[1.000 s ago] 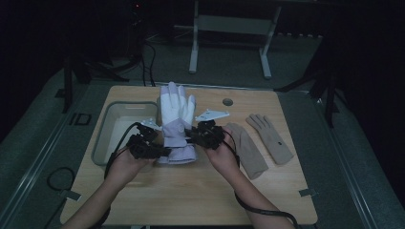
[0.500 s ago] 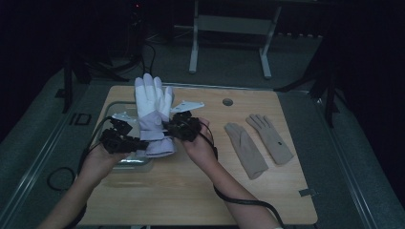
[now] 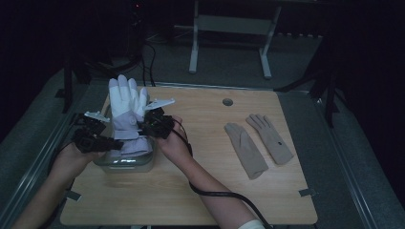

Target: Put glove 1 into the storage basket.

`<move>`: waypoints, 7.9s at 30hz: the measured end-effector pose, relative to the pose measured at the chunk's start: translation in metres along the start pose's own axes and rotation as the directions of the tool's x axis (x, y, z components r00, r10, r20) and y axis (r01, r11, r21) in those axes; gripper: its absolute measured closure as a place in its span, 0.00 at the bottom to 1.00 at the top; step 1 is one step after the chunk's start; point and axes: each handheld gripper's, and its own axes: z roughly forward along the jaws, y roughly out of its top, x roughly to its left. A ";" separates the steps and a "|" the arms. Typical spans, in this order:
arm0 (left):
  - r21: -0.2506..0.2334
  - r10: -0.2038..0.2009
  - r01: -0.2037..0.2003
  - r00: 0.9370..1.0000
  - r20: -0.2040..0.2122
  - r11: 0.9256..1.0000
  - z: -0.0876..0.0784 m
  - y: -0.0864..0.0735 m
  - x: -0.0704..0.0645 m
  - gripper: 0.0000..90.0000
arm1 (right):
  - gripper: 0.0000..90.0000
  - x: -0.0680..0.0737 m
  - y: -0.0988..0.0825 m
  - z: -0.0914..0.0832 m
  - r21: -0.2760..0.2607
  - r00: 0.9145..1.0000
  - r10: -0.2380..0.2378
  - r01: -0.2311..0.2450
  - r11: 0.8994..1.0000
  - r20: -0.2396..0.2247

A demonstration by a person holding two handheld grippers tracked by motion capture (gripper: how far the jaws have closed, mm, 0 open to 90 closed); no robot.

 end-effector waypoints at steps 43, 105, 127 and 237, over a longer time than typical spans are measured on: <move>0.131 -0.071 0.069 0.997 0.010 0.989 0.072 -0.028 0.033 0.60 | 0.56 -0.009 -0.025 0.071 0.295 0.997 0.049 -0.064 0.953 0.058; -0.336 0.189 -0.144 0.976 0.105 0.931 0.096 0.006 -0.118 0.03 | 0.15 -0.105 -0.084 -0.097 0.145 0.996 -0.021 0.008 0.989 0.083; -0.344 0.291 -0.225 0.944 0.153 0.912 0.148 -0.019 -0.150 0.03 | 0.12 -0.173 -0.134 -0.161 0.102 0.983 0.093 -0.110 0.989 0.161; -0.399 0.287 -0.214 0.948 0.134 0.892 0.172 -0.057 -0.143 0.03 | 0.63 -0.250 -0.205 -0.229 0.077 0.882 0.096 -0.147 0.986 0.461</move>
